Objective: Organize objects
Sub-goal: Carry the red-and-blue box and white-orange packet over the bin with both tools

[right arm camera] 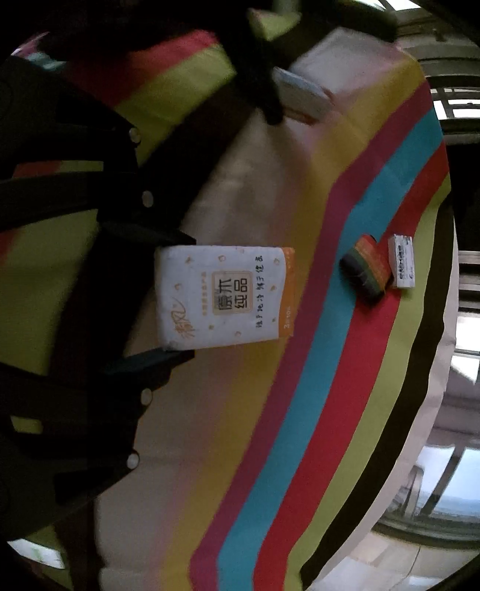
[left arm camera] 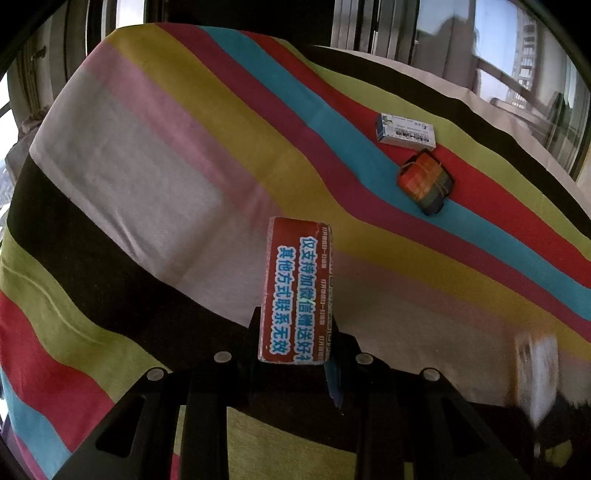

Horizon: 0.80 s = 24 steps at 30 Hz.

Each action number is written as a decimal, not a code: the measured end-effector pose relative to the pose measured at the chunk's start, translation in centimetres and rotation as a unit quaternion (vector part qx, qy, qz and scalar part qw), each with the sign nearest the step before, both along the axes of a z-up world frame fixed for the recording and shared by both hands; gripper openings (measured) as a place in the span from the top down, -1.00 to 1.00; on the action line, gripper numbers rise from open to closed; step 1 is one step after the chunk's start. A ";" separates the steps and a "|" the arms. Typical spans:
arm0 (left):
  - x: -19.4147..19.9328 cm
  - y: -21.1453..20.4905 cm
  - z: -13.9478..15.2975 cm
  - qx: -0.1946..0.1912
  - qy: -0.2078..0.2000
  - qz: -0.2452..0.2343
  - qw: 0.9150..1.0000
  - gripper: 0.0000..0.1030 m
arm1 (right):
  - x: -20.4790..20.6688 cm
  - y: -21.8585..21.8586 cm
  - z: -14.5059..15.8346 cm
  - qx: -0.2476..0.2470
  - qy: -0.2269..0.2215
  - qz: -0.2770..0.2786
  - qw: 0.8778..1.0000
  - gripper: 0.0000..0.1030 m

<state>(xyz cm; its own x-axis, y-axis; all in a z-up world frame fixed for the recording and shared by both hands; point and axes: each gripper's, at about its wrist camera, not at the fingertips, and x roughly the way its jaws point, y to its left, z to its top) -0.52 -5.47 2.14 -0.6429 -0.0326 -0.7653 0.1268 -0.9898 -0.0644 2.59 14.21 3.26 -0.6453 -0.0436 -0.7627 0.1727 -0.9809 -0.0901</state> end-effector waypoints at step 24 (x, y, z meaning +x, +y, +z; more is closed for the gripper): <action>15.1 3.2 1.6 -0.002 0.047 -0.043 0.998 0.43 | 11.3 1.6 1.6 0.023 0.016 0.019 0.999 -0.08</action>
<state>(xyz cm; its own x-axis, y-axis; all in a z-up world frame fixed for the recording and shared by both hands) 14.55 -2.31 3.74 -0.7121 0.0234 -0.7017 0.0348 -0.9970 -0.0686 13.87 15.79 4.91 -0.6674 -0.0340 -0.7439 0.2065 -0.9682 -0.1410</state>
